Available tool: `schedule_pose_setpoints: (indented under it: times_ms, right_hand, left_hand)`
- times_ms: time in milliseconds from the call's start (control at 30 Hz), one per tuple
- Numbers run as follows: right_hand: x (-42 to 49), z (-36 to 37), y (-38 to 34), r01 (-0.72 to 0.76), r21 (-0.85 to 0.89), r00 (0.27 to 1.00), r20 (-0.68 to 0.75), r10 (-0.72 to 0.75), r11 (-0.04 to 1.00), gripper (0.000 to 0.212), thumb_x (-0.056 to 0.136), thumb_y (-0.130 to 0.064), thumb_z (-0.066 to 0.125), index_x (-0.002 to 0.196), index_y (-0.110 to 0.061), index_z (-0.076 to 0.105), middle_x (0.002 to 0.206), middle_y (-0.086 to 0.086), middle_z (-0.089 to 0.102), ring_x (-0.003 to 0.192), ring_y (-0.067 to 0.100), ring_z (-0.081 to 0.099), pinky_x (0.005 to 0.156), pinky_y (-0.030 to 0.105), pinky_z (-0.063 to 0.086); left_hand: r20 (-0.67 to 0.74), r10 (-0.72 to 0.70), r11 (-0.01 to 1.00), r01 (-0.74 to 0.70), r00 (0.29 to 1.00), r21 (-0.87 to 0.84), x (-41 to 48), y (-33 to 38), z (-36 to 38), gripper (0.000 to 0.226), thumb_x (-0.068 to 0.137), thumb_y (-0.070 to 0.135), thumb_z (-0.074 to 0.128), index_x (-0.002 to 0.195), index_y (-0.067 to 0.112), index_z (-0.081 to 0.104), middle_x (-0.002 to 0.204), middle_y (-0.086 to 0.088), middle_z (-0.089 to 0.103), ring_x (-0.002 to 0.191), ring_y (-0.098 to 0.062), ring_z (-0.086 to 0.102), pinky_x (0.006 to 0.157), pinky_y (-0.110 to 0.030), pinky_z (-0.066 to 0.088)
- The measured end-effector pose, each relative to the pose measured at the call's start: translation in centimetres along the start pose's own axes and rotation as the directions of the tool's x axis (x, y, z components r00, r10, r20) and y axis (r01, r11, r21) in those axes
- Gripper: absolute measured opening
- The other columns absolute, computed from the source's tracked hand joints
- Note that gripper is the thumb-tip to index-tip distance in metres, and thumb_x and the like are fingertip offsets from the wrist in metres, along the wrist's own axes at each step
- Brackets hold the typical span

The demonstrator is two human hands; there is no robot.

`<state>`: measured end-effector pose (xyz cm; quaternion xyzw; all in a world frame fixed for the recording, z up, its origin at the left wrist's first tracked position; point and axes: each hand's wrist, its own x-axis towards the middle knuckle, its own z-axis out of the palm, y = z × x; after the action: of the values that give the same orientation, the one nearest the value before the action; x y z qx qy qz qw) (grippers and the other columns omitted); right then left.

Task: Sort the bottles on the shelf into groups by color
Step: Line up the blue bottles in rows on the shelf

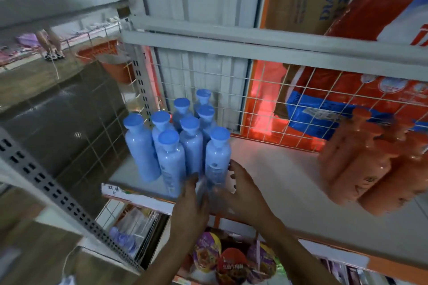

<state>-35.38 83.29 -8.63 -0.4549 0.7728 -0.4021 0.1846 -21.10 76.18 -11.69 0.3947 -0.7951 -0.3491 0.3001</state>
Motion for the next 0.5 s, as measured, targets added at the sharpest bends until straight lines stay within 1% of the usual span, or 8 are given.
schedule_pose_setpoints:
  times_ms: [67,100,167,233,300,367,433,500]
  right_hand:
    - [0.7,0.8,-0.5,-0.025,0.041,0.998,-0.057,0.027,0.999,0.068,0.075,-0.054,0.071,0.132,-0.042,0.036,0.130,-0.020,0.049,0.118,0.004,0.049,0.092,0.035,0.049]
    - [1.0,1.3,-0.5,-0.024,0.061,0.996,-0.078,0.029,0.998,0.072,0.073,-0.056,0.071,0.133,-0.041,0.035,0.132,-0.016,0.049,0.119,0.008,0.049,0.092,0.038,0.050]
    - [1.5,1.8,-0.7,-0.033,0.077,0.994,-0.100,0.041,0.997,0.073,0.072,-0.054,0.073,0.131,-0.039,0.034,0.129,-0.014,0.050,0.116,0.008,0.050,0.089,0.035,0.050]
    - [1.9,2.1,-0.5,-0.059,0.066,0.990,-0.122,0.067,0.996,0.072,0.072,-0.052,0.074,0.130,-0.031,0.036,0.123,-0.011,0.053,0.110,0.010,0.053,0.084,0.034,0.051]
    - [2.2,2.0,-0.5,-0.070,0.061,0.989,-0.129,0.078,0.996,0.068,0.073,-0.050,0.073,0.126,-0.028,0.037,0.117,-0.008,0.056,0.103,0.012,0.056,0.080,0.037,0.053]
    - [2.4,1.9,-0.3,-0.072,0.072,0.991,-0.111,0.080,0.995,0.063,0.074,-0.046,0.073,0.123,-0.027,0.038,0.113,-0.008,0.057,0.099,0.012,0.058,0.079,0.037,0.053]
    - [2.5,1.6,-0.5,-0.072,0.071,0.993,-0.091,0.079,0.995,0.059,0.076,-0.042,0.073,0.121,-0.027,0.038,0.111,-0.009,0.058,0.096,0.011,0.058,0.079,0.035,0.052]
    - [2.5,1.4,-0.5,-0.068,0.055,0.994,-0.082,0.072,0.996,0.058,0.076,-0.042,0.072,0.121,-0.028,0.038,0.110,-0.010,0.058,0.095,0.011,0.058,0.078,0.033,0.052]
  left_hand:
    - [-0.047,0.026,0.999,-0.024,0.999,0.030,0.0,0.0,-0.4,0.036,0.094,0.020,0.058,0.128,0.029,0.048,0.117,0.002,0.064,0.097,-0.022,0.064,0.073,-0.038,0.053]
    - [-0.099,0.013,0.999,-0.010,0.995,0.034,0.1,0.0,-0.7,0.029,0.093,0.021,0.059,0.120,0.029,0.050,0.109,0.004,0.064,0.091,-0.020,0.064,0.070,-0.037,0.052]
    - [-0.209,-0.028,0.999,0.032,0.977,0.015,0.2,-0.1,-1.6,0.024,0.090,0.018,0.062,0.108,0.026,0.050,0.100,0.004,0.062,0.085,-0.019,0.061,0.067,-0.033,0.047]
    - [-0.277,-0.057,0.998,0.057,0.959,-0.010,0.3,-0.6,-2.5,0.031,0.085,0.014,0.066,0.106,0.025,0.046,0.099,0.002,0.057,0.085,-0.021,0.058,0.068,-0.033,0.045]
    - [-0.323,-0.107,0.994,0.100,0.940,-0.038,0.7,-1.3,-3.0,0.040,0.082,0.014,0.069,0.112,0.023,0.043,0.105,0.000,0.050,0.093,-0.024,0.056,0.072,-0.037,0.046]
    - [-0.334,-0.165,0.986,0.152,0.928,-0.066,1.1,-1.7,-3.3,0.053,0.080,0.018,0.072,0.124,0.020,0.040,0.117,-0.003,0.047,0.104,-0.025,0.053,0.078,-0.038,0.047]
    - [-0.282,-0.190,0.980,0.162,0.940,-0.118,1.5,-1.5,-3.5,0.066,0.081,0.023,0.073,0.135,0.023,0.035,0.126,-0.001,0.047,0.109,-0.020,0.051,0.080,-0.037,0.046]
    - [-0.211,-0.184,0.972,0.146,0.960,-0.184,1.9,-1.6,-3.5,0.066,0.082,0.023,0.072,0.138,0.026,0.035,0.126,0.002,0.052,0.108,-0.017,0.053,0.076,-0.033,0.044]
